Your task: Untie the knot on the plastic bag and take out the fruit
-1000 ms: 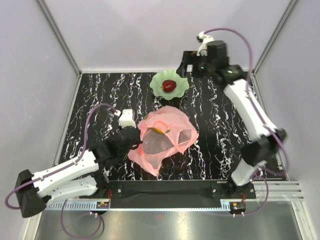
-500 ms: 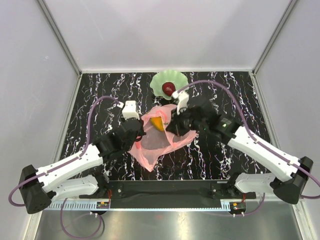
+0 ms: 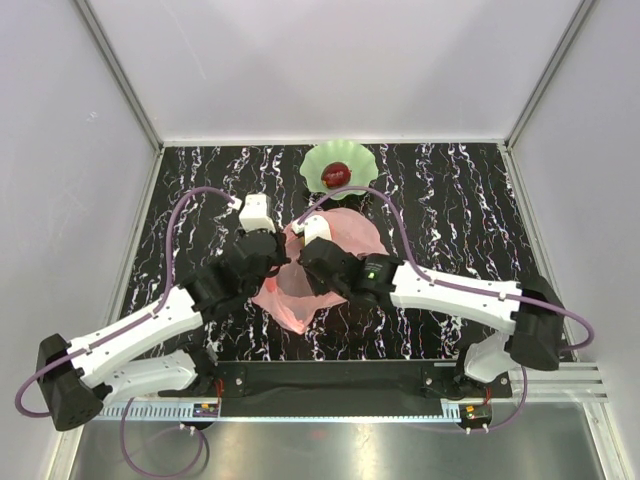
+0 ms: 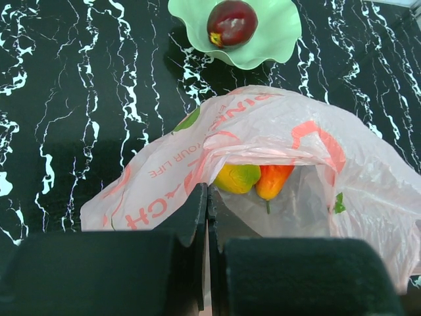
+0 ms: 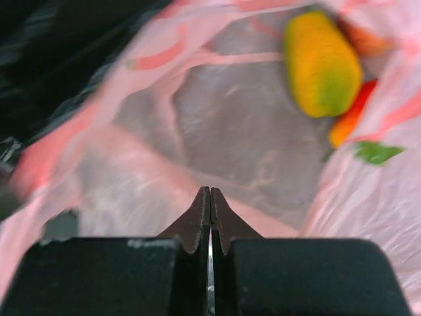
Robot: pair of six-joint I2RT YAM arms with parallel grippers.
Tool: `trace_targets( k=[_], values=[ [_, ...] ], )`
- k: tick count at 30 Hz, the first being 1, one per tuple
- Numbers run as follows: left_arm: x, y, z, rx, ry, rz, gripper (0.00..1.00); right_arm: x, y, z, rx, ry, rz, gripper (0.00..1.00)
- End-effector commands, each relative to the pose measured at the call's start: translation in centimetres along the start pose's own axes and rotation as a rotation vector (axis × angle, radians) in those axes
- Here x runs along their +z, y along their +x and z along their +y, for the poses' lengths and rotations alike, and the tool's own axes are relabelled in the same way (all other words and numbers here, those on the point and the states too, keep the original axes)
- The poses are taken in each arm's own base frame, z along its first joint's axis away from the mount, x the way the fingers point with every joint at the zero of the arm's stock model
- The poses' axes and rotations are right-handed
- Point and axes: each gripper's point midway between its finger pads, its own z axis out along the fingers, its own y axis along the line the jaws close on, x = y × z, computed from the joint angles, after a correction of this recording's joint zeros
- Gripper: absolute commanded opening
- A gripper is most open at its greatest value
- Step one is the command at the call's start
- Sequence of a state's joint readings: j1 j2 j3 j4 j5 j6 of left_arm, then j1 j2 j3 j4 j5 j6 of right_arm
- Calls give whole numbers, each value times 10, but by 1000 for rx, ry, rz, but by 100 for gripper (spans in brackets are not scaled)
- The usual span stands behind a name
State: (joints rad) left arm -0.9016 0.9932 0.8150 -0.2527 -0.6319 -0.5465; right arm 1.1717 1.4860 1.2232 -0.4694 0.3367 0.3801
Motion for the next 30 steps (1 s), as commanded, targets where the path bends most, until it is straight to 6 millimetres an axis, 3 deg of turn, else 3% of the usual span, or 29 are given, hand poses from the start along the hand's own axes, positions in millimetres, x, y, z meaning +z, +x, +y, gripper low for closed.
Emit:
trace_targets(
  k=[1, 6, 13, 18, 22, 24, 28, 29, 30],
  values=[
    [-10, -34, -12, -67, 53, -75, 0, 15, -26, -23, 39, 174, -156, 0],
    [-12, -36, -15, -82, 70, -75, 0, 62, 2, -15, -71, 173, -84, 0],
    [-15, -42, -18, -88, 84, -84, 0, 99, 24, -10, -144, 161, -42, 0],
    [-15, -43, -20, -85, 89, -81, 0, 112, 36, -34, -156, 258, -33, 0],
    [-14, -36, -19, -76, 92, -67, 0, 120, 38, -75, -103, 360, -32, 0],
    [-12, -31, -16, -65, 81, -61, 0, 118, 35, -87, -75, 367, -57, 2],
    [-2, -10, -7, -31, 37, -33, 0, 113, 21, -100, -62, 344, -91, 23],
    [4, 2, -2, -12, 23, -21, 0, 111, 16, -102, -74, 334, -98, 49],
    [7, 6, 0, -6, 16, -18, 0, 110, 16, -109, -75, 343, -94, 68]
  ],
)
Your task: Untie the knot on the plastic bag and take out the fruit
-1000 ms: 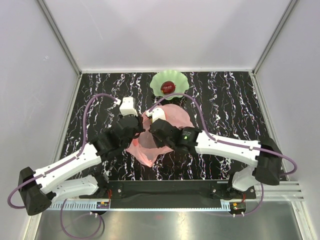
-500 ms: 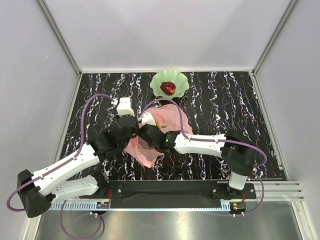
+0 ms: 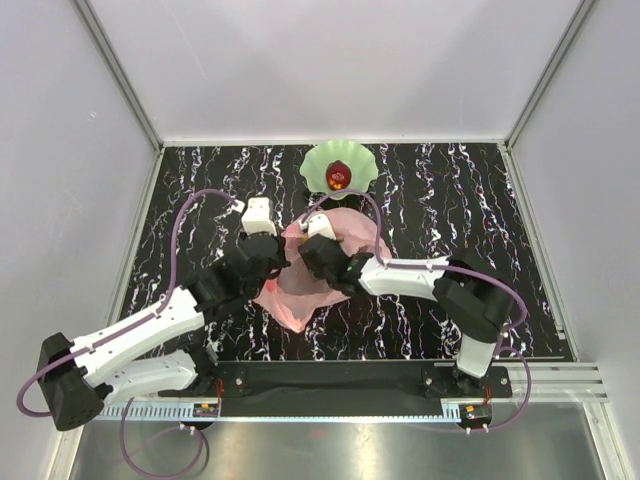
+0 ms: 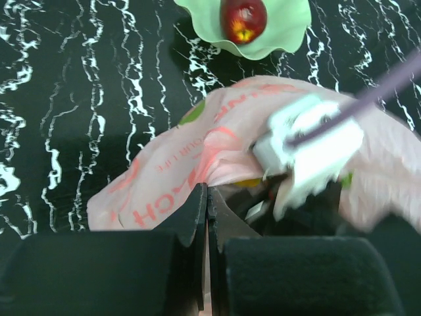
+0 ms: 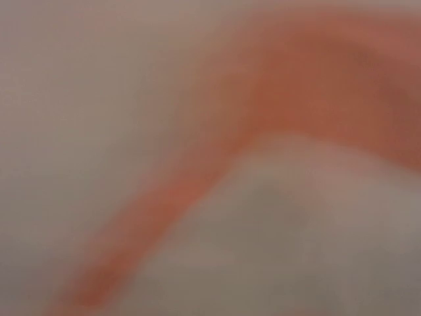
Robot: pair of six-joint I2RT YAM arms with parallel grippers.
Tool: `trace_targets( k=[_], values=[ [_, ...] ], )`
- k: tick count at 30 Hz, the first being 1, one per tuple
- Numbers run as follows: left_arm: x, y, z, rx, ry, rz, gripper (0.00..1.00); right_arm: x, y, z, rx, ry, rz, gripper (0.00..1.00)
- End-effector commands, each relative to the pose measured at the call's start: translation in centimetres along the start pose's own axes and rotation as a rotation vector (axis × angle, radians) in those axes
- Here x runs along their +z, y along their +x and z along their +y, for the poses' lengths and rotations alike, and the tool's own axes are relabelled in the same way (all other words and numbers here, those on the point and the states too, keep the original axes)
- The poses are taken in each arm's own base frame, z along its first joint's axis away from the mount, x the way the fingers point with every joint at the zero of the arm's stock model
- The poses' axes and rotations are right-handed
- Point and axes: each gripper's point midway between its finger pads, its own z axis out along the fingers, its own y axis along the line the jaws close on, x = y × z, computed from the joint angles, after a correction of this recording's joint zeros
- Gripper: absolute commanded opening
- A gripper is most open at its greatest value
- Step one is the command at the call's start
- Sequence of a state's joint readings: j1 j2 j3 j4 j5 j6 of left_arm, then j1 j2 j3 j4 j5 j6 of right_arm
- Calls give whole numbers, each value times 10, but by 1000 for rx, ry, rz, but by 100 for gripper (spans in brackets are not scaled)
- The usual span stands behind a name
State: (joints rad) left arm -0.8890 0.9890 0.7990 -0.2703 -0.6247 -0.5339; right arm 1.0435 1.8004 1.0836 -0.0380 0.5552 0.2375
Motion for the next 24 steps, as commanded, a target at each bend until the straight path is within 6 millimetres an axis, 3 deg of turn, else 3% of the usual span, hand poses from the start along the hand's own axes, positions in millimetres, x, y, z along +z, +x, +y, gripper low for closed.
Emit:
trace_targets(
  k=[1, 3, 6, 10, 14, 24],
  values=[
    [8, -1, -8, -33, 27, -41, 0, 2, -17, -29, -5, 22, -32, 73],
    [13, 6, -5, -24, 9, -27, 0, 3, -16, -38, -12, 30, -26, 82],
    [17, 10, -2, -21, 1, -22, 0, 0, -24, -40, -11, -17, -68, 89],
    [19, 13, -5, -17, 10, -15, 0, -12, -29, -17, -57, -193, -103, 100],
    [23, 22, -5, -18, 9, 4, 0, -22, -45, -6, -105, -279, -163, 100],
    [30, 37, 3, -19, -12, 24, 0, 25, -54, -39, -167, -206, -169, 100]
  ],
)
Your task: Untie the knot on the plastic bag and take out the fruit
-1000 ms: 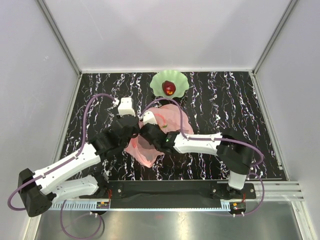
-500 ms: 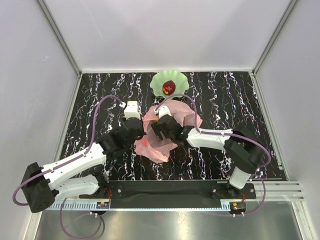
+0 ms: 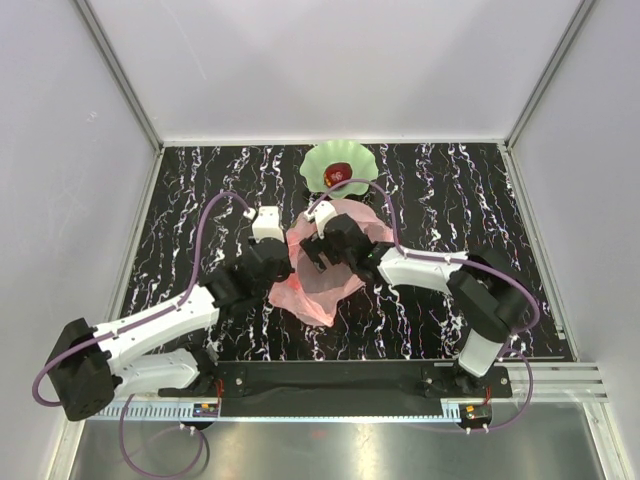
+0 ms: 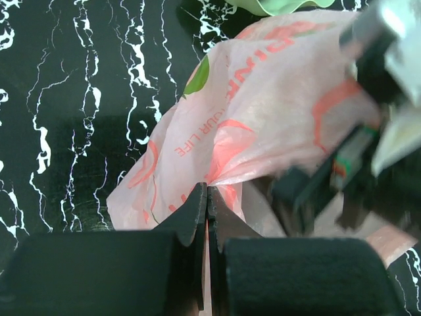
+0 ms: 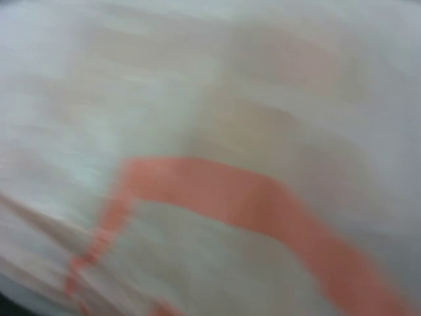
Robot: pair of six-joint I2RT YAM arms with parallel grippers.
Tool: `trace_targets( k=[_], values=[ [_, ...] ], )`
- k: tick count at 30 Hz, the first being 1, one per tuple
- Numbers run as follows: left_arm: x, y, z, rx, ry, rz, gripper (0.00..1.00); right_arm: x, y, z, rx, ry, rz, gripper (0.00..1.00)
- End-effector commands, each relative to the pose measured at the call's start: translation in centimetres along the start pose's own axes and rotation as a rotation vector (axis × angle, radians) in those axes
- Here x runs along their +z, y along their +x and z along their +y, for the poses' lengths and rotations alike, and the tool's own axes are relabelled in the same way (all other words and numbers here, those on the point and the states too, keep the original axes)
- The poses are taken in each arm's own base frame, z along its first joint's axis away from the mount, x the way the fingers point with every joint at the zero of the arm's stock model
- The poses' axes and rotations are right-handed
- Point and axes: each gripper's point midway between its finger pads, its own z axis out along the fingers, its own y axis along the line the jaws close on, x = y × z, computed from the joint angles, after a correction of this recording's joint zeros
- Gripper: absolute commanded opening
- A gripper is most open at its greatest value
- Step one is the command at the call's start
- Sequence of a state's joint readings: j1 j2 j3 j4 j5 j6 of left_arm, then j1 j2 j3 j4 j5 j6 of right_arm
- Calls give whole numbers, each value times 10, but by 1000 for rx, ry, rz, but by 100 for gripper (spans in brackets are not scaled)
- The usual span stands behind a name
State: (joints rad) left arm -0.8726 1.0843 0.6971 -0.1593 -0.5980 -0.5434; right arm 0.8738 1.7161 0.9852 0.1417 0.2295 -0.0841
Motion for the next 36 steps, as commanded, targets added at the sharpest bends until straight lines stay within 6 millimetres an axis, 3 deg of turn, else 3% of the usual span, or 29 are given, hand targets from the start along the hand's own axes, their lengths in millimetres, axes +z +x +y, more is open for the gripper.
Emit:
trace_targets(
  k=[1, 10, 14, 20, 26, 29, 36],
  values=[
    [4, -9, -5, -53, 18, -44, 0, 16, -27, -22, -25, 25, -86, 100],
    [20, 4, 1, -51, 2, -14, 0, 25, -44, -11, -37, -108, -161, 100],
    [26, 6, 2, -54, -2, -7, 0, 43, -34, -7, -24, -133, -115, 100],
    [29, 10, 6, -53, -19, 3, 0, 64, -20, -20, -7, -58, -86, 100],
    [31, 10, 8, -55, -23, 3, 0, 69, -19, -30, 0, 3, -95, 100],
    [32, 9, 8, -56, -23, 4, 0, 65, -23, -28, 14, -11, -109, 92],
    [31, 7, 9, -61, -26, 1, 0, 43, -34, -16, 65, -91, -115, 45]
  ],
)
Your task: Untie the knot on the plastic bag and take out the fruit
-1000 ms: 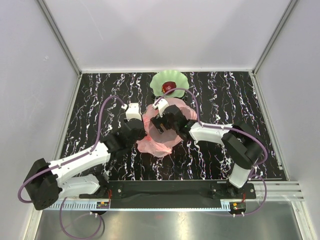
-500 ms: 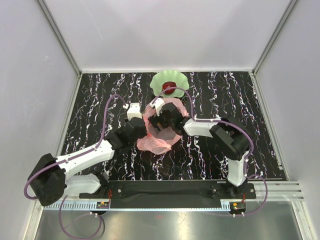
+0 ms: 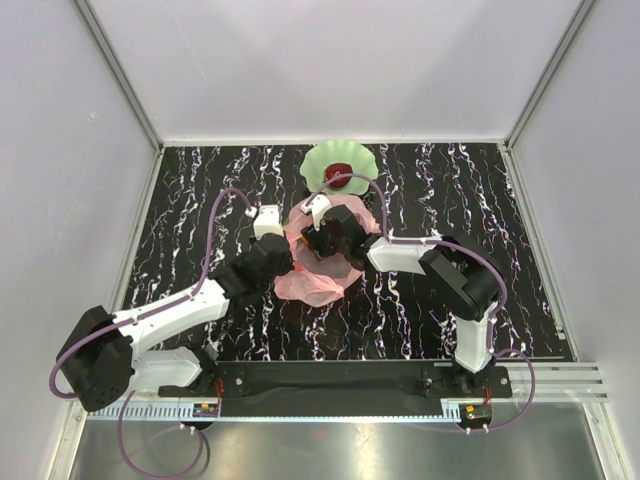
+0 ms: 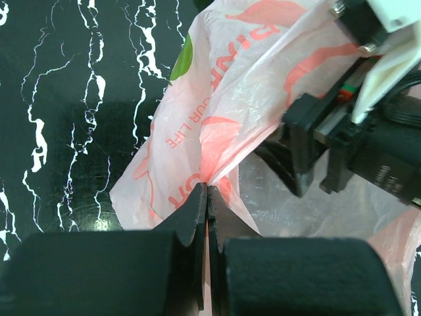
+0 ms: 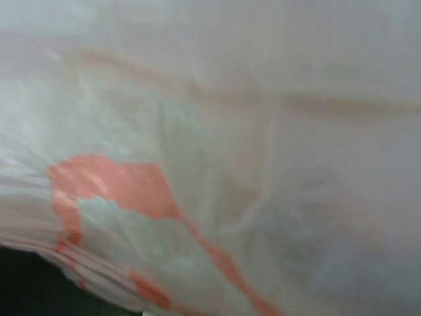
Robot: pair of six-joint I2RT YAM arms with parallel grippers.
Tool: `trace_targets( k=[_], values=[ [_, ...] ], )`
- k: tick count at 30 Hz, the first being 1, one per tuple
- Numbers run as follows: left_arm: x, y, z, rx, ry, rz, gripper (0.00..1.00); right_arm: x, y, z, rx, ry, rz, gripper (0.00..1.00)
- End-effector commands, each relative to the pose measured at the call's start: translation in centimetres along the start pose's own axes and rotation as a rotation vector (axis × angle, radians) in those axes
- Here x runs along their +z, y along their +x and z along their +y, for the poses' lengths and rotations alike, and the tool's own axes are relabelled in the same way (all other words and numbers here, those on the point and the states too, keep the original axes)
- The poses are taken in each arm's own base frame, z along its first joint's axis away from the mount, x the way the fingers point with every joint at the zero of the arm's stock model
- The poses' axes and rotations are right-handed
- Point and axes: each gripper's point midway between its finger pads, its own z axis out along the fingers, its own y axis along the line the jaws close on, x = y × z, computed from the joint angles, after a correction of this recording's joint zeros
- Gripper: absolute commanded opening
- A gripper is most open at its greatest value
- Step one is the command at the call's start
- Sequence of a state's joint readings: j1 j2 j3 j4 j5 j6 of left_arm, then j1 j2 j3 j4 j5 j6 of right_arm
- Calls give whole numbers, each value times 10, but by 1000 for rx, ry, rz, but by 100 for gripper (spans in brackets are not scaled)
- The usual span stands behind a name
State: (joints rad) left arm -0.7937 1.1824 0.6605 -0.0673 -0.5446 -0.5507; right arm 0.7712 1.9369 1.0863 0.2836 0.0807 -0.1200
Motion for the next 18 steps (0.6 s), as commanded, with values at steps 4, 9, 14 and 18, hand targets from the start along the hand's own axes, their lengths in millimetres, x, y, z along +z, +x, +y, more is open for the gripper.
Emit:
trace_targets(
  k=[4, 9, 14, 18],
  values=[
    [2, -15, -4, -46, 10, -46, 0, -41, -42, 12, 63, -102, -46, 23],
    [2, -21, -1, -56, -3, -56, 0, -96, -55, 41, 116, -281, -10, 14],
    [2, -31, -2, -65, -5, -71, 0, -144, -32, 61, 198, -383, 130, 7],
    [1, -37, -3, -72, -4, -79, 0, -185, -26, 78, 201, -505, 180, 6]
  ],
)
